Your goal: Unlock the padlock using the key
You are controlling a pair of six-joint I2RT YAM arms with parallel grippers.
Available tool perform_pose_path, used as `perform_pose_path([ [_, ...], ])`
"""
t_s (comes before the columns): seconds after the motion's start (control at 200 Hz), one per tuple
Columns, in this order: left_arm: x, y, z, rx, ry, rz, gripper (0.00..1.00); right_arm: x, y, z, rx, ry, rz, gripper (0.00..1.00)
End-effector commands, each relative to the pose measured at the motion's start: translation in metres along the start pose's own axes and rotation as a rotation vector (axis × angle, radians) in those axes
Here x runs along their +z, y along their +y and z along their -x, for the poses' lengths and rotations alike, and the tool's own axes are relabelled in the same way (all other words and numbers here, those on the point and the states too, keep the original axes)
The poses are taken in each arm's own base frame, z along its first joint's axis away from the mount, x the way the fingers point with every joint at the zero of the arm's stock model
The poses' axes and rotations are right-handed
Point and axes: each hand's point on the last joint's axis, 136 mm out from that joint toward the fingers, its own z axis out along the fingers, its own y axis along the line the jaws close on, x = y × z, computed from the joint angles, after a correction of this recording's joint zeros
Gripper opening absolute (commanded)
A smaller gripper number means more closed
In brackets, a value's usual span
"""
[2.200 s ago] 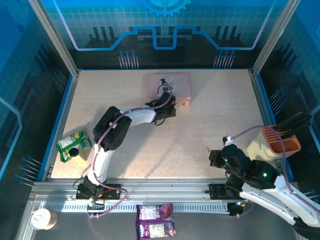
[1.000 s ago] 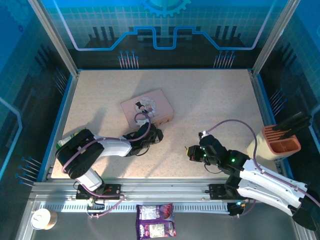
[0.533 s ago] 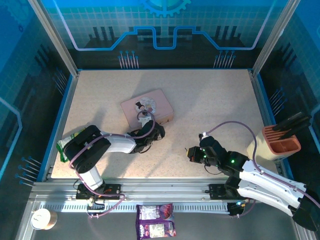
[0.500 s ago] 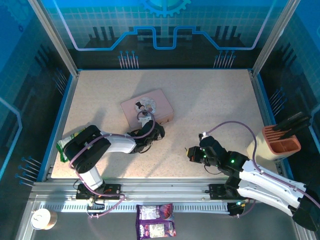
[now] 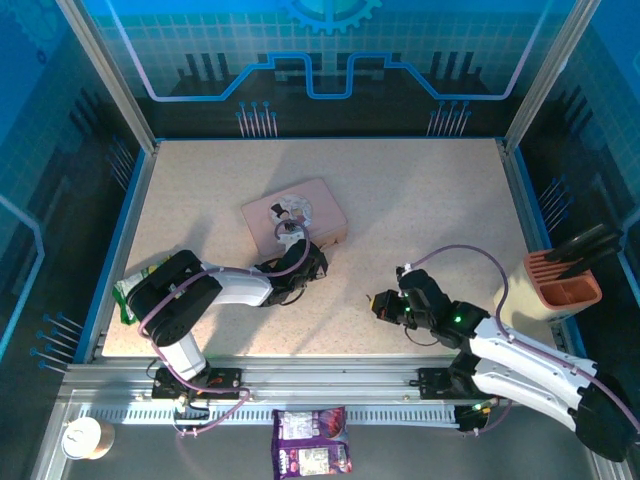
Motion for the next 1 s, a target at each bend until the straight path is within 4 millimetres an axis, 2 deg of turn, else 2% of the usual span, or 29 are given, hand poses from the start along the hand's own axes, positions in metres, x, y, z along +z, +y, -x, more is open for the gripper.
perform_pose_path([
  [0.0, 0.003, -0.002, -0.003, -0.022, 0.009, -0.028, 0.24, 0.004, 0.008, 0.003, 0.020, 0.009, 0.061, 0.00],
  [0.385, 0.006, -0.009, -0.006, -0.035, 0.026, -0.050, 0.14, 0.015, 0.005, 0.017, 0.076, 0.016, 0.108, 0.00],
  [0.64, -0.002, -0.034, -0.011, -0.099, 0.098, -0.148, 0.11, 0.021, 0.004, 0.027, 0.135, 0.031, 0.177, 0.00],
  [0.745, -0.006, -0.038, -0.014, -0.129, 0.113, -0.169, 0.09, 0.022, 0.001, 0.030, 0.140, 0.029, 0.182, 0.00],
  [0.946, -0.013, -0.049, -0.009, -0.184, 0.103, -0.235, 0.07, 0.030, 0.000, 0.029, 0.159, 0.059, 0.213, 0.00],
  [0.996, -0.015, -0.054, -0.008, -0.196, 0.105, -0.257, 0.07, 0.031, 0.005, 0.033, 0.146, 0.048, 0.242, 0.00],
])
